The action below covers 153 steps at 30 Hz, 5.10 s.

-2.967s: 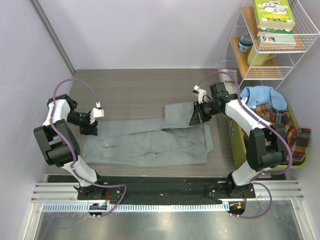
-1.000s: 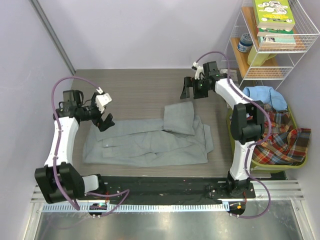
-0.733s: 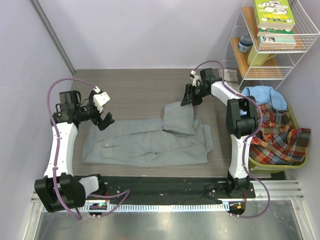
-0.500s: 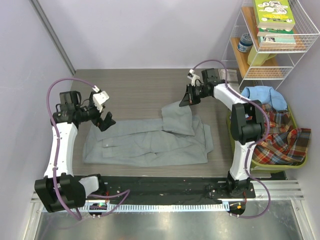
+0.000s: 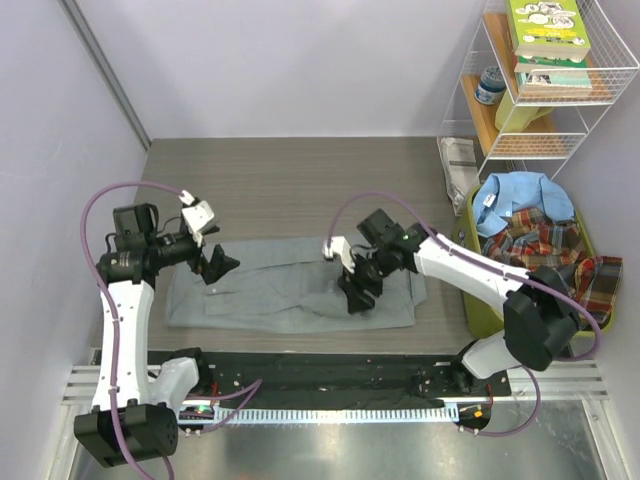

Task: Fold and stack the long sleeve shirts
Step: Fold the shirt

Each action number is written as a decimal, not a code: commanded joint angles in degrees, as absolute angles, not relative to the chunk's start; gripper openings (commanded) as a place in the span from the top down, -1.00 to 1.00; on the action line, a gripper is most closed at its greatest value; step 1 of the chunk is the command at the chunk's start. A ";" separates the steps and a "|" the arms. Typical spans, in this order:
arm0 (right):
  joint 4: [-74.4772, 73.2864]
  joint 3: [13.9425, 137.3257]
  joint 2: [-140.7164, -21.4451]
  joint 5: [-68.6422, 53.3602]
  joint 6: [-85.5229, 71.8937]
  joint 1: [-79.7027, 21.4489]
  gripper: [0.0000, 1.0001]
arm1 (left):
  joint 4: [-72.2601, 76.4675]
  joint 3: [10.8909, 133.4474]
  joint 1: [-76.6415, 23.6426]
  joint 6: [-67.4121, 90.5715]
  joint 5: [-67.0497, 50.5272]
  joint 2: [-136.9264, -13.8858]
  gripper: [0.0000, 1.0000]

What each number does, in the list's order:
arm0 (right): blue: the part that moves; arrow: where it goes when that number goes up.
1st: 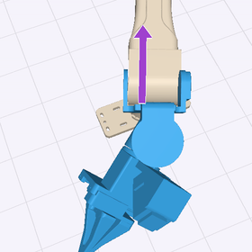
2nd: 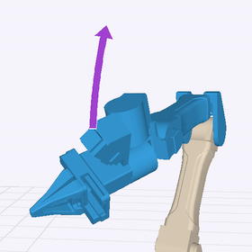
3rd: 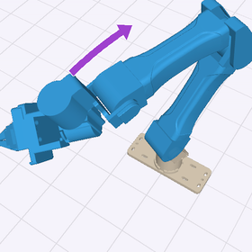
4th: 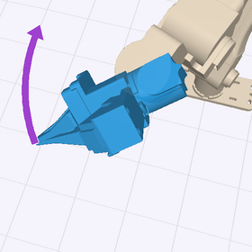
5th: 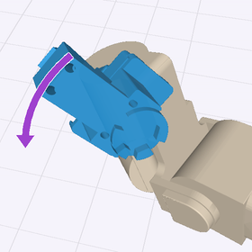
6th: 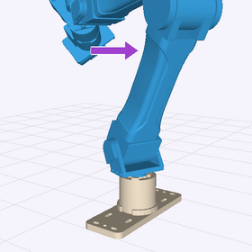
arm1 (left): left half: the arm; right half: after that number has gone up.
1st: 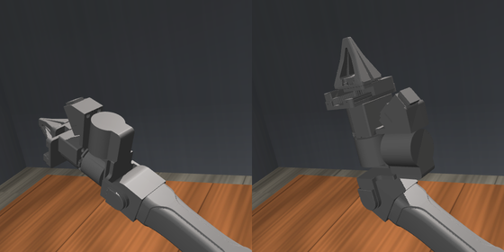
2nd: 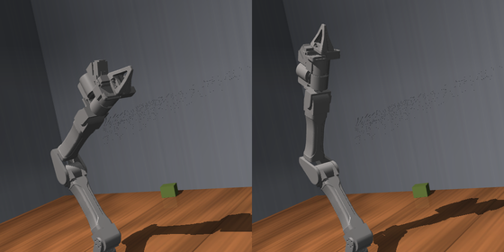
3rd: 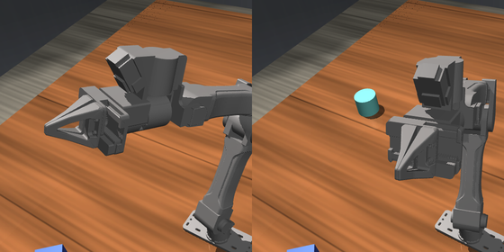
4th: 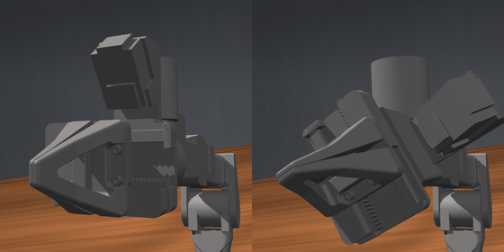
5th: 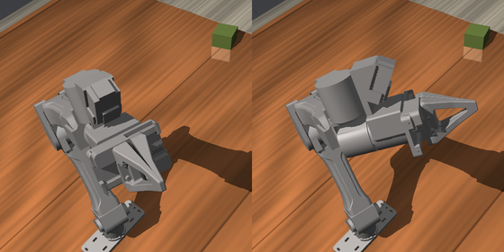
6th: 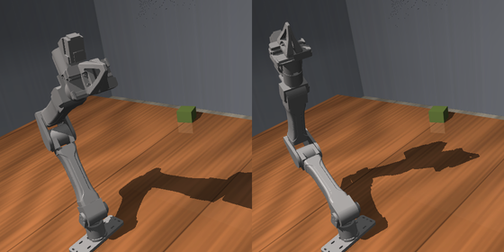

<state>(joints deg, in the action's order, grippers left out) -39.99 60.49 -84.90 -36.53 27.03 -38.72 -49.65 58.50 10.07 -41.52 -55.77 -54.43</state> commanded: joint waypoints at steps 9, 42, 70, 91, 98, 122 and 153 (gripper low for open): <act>-42.63 57.65 -74.52 -29.17 28.60 -38.33 -0.49 | -49.06 45.97 -3.50 -56.96 -51.95 -51.85 -0.99; -23.29 61.35 -103.44 -51.24 -8.96 -9.84 0.61 | -40.78 79.10 -51.24 -59.68 -35.33 -107.84 -0.15; -25.75 62.66 -104.06 -50.80 -6.60 -9.67 0.67 | -47.80 76.90 -57.74 -56.43 -35.15 -101.26 0.86; -33.31 70.93 -99.85 -48.78 4.22 -13.18 0.58 | -62.58 90.26 -82.00 -30.08 -34.64 -88.33 1.00; -34.54 70.05 -100.98 -46.24 6.77 -15.56 0.59 | -53.88 85.62 -76.22 -23.56 -30.04 -87.46 1.00; -36.65 75.94 -112.68 -30.94 12.74 -12.92 0.65 | -64.16 75.15 -76.38 -38.67 -44.56 -72.43 1.00; -52.82 82.00 -110.21 -44.74 21.45 -14.33 0.22 | -34.37 51.07 -9.86 -2.02 -27.43 -69.88 1.00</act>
<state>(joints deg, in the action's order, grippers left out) -51.16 82.15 -109.30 -43.68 19.51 -13.34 -38.81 53.63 -13.54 -3.29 -31.07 -74.72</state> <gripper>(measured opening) 0.396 0.010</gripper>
